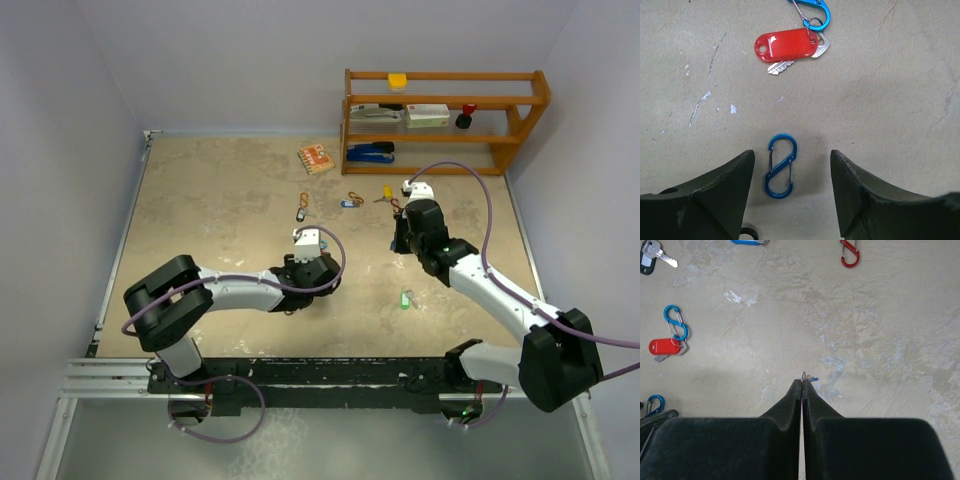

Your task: Put the keys on the keyring

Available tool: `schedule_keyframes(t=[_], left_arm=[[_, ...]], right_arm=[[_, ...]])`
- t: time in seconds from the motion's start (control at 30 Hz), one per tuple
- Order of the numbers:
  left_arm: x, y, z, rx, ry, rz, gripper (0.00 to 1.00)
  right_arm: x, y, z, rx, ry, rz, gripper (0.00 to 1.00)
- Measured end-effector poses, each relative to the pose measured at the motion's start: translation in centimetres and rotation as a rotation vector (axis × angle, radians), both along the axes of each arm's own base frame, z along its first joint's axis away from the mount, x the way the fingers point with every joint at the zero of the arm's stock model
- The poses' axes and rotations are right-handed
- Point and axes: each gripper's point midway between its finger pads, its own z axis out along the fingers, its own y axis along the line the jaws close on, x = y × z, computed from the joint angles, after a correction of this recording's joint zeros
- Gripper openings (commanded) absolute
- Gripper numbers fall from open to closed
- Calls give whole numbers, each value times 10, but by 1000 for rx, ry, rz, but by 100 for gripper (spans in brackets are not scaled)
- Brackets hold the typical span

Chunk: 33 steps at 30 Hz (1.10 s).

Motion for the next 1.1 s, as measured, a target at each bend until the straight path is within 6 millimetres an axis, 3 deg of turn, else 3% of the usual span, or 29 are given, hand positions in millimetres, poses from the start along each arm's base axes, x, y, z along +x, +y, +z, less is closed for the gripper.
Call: schedule_keyframes(t=[0.37, 0.9, 0.97, 1.07, 1.1], left_arm=[[-5, 2, -6, 143, -36, 5, 54], [-6, 7, -6, 183, -52, 15, 37], [-6, 7, -6, 183, -52, 15, 30], [-6, 7, -6, 184, -52, 15, 1], [-6, 8, -6, 186, -53, 15, 0]], right_arm=[[0, 0, 0, 0, 1, 0, 0], [0, 0, -1, 0, 1, 0, 0], [0, 0, -1, -1, 1, 0, 0], [0, 0, -1, -1, 1, 0, 0], [0, 0, -1, 0, 1, 0, 0]])
